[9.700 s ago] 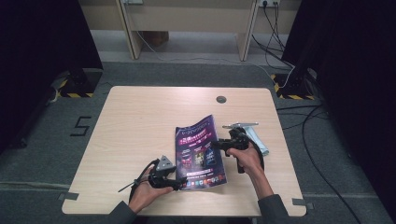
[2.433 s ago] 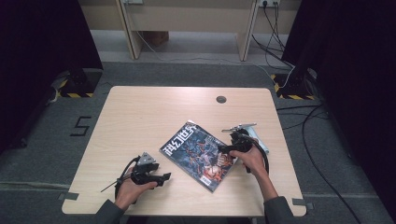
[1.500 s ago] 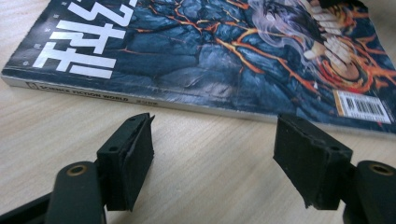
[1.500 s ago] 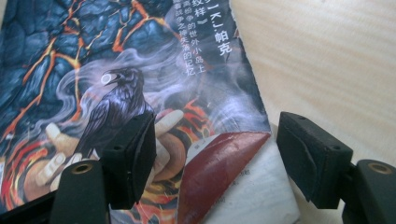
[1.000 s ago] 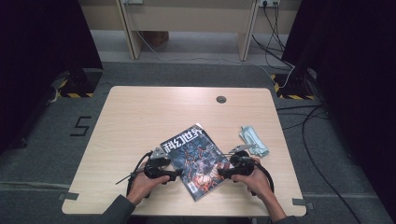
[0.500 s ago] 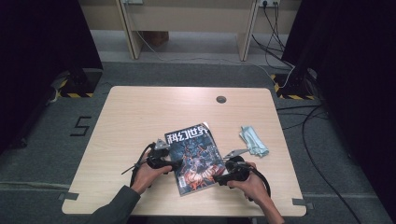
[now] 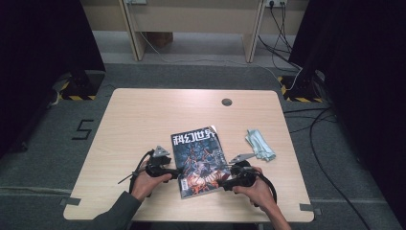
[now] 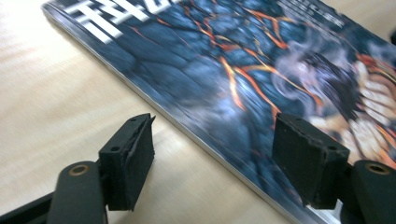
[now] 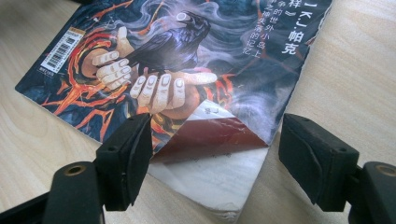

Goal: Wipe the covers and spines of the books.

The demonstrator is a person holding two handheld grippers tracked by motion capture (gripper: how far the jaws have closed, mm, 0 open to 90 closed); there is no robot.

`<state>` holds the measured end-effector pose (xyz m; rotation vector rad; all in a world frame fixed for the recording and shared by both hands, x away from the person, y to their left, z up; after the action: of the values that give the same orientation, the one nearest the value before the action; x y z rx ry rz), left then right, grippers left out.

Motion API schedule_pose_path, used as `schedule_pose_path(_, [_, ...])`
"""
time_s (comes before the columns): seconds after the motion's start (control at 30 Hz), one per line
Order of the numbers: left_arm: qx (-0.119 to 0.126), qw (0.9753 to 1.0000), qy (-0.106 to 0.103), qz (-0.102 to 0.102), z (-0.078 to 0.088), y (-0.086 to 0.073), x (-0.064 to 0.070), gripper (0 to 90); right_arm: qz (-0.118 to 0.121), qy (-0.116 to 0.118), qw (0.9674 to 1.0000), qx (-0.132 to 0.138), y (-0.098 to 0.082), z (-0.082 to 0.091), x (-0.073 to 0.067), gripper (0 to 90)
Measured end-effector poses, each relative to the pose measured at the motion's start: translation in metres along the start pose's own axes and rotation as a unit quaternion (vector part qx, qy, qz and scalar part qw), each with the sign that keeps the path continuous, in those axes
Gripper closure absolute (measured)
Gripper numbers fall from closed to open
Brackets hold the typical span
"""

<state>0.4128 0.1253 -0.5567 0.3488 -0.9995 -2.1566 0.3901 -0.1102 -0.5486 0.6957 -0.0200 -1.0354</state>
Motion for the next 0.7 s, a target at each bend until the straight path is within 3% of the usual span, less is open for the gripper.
schedule_pose_path(0.13, [-0.006,0.9998,-0.015,-0.012,0.000,-0.001,0.015,30.5,0.007,-0.007,0.9999,0.000,-0.001,-0.002,-0.001,27.2])
schedule_pose_path(0.2, [-0.007,0.9998,-0.018,-0.007,-0.003,0.000,0.018,31.0,0.007,-0.010,0.9999,0.001,-0.001,-0.001,-0.002,27.5])
schedule_pose_path(0.7, [-0.017,0.9997,-0.001,-0.017,-0.014,0.011,0.006,31.1,0.019,-0.019,0.9996,-0.002,-0.006,-0.002,-0.011,27.3])
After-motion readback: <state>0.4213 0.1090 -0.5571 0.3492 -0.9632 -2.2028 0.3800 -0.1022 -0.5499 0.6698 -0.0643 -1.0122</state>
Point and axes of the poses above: each handheld gripper's, and its own axes: z roughly backward along the jaws, y roughly out of its top, x roughly to its right, the point moved 7 cm from there along -z, roughly forward along the jaws, and after that the axes turned 11 degrees about -z, right-handed, at the moved point
